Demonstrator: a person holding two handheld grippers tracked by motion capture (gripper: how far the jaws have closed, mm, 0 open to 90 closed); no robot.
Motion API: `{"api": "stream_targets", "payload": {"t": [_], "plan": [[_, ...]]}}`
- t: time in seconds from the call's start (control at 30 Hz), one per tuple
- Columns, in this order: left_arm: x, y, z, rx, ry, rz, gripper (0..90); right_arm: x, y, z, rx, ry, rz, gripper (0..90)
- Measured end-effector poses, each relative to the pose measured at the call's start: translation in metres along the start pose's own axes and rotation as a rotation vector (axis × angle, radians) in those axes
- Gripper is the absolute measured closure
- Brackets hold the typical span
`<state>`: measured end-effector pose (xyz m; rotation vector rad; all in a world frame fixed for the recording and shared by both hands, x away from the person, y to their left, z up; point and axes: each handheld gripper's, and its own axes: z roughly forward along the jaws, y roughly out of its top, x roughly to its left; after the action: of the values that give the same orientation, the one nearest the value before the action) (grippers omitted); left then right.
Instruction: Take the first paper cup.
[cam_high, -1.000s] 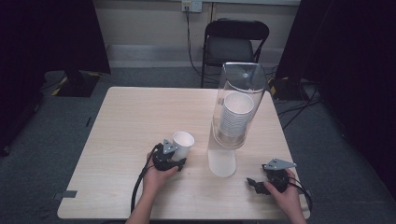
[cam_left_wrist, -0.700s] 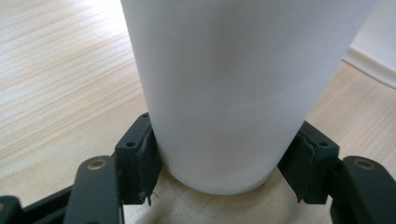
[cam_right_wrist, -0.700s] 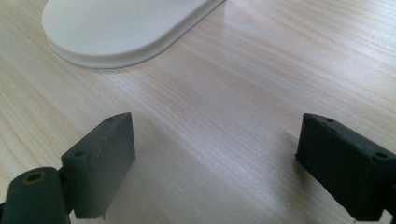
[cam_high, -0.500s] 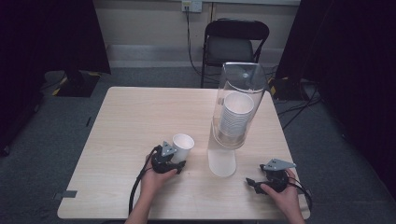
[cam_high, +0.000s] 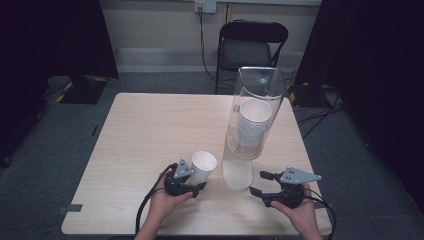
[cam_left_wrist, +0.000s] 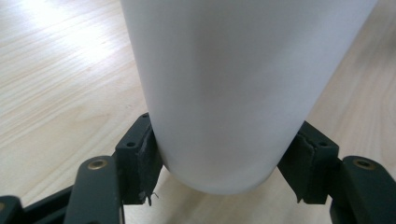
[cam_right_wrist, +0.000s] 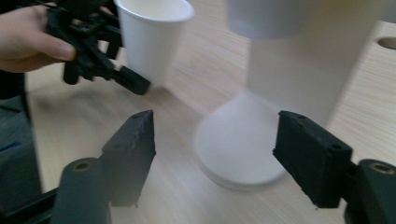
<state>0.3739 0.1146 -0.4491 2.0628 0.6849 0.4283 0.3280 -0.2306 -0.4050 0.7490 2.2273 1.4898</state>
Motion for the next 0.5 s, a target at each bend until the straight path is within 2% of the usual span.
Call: {"api": "stream_targets", "payload": {"t": [0.07, 0.1, 0.13, 0.17, 0.2, 0.23, 0.3, 0.4, 0.5], "plan": [[-0.002, -0.001, 0.001, 0.0, -0.007, 0.007, 36.0, 0.007, 0.004, 0.006, 0.027, 0.009, -0.025, 34.1], [-0.004, -0.002, 0.003, -0.002, -0.018, -0.005, 36.0, 0.01, 0.006, 0.009, 0.038, 0.016, -0.041, 34.8], [-0.005, -0.003, 0.004, 0.005, -0.023, -0.001, 36.0, 0.015, 0.008, 0.014, 0.052, 0.028, -0.068, 35.2], [-0.006, -0.005, 0.007, 0.016, -0.026, -0.002, 36.0, 0.019, 0.01, 0.019, 0.053, 0.05, -0.076, 36.4], [-0.007, -0.006, 0.008, 0.021, -0.032, -0.007, 35.9, 0.022, 0.012, 0.026, 0.042, 0.09, -0.057, 38.8], [-0.008, -0.006, 0.01, 0.016, -0.036, -0.01, 35.9, 0.024, 0.012, 0.029, 0.04, 0.1, -0.05, 39.1], [-0.01, -0.007, 0.012, 0.005, -0.049, -0.019, 35.9, 0.028, 0.015, 0.038, 0.065, 0.093, -0.072, 39.1], [-0.013, -0.005, 0.015, -0.001, -0.082, 0.005, 35.9, 0.031, 0.019, 0.049, 0.072, 0.128, -0.087, 37.2], [-0.017, -0.003, 0.018, -0.006, -0.1, 0.005, 35.8, 0.033, 0.02, 0.058, 0.085, 0.114, -0.084, 31.3]]}}
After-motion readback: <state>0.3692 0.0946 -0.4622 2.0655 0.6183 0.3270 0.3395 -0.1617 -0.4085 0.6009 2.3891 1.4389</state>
